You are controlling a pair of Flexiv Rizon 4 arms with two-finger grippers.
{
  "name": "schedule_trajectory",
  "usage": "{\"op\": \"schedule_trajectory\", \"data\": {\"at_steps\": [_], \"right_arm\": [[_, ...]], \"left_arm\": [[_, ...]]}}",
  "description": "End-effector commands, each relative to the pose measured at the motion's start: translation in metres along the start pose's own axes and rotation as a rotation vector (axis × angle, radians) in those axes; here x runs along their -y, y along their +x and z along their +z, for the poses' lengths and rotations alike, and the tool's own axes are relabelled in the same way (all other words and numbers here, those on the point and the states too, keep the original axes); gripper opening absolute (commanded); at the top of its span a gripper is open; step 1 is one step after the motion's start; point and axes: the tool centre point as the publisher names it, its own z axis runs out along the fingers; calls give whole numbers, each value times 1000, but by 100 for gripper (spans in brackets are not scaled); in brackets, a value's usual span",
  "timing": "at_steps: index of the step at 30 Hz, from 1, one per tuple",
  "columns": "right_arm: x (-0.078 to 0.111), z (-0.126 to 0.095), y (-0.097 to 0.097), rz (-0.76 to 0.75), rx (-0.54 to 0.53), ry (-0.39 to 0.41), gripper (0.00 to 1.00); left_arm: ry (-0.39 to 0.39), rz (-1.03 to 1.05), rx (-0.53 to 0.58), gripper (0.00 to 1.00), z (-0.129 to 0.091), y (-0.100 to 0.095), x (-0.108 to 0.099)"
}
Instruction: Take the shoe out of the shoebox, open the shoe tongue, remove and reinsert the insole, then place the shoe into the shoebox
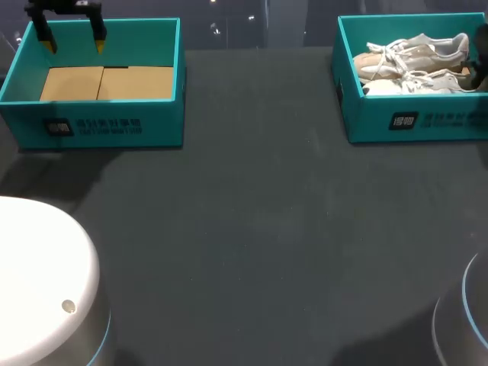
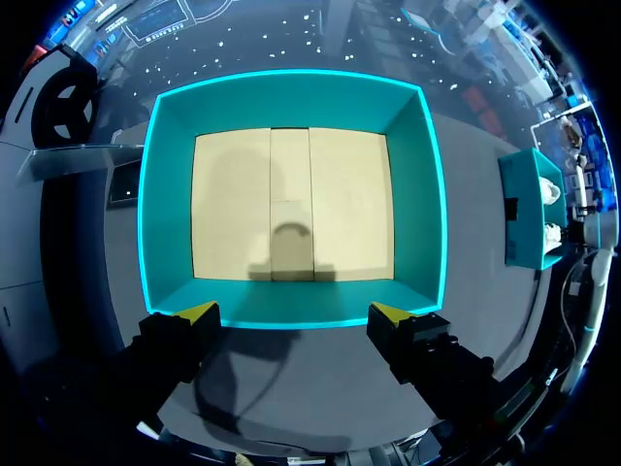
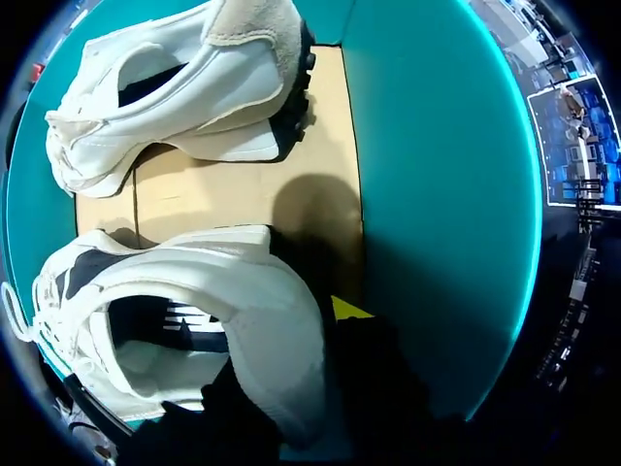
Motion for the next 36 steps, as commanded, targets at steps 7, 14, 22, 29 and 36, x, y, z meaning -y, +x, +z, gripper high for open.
{"op": "schedule_trajectory", "data": {"at_steps": [7, 14, 22, 29, 36], "right_arm": [[4, -25, -4, 21, 2, -6, 0], [-1, -49, -7, 42, 14, -5, 0], [-4, -86, -12, 78, 35, 4, 0], [-4, -127, -15, 100, 51, -8, 0], [10, -167, -11, 102, 74, -29, 0]], "left_arm": [[-1, 0, 0, 100, 0, 0, 0], [-1, 0, 0, 100, 0, 0, 0], [-1, 0, 0, 100, 0, 0, 0], [-1, 0, 0, 100, 0, 0, 0], [-1, 0, 0, 100, 0, 0, 0]]}}
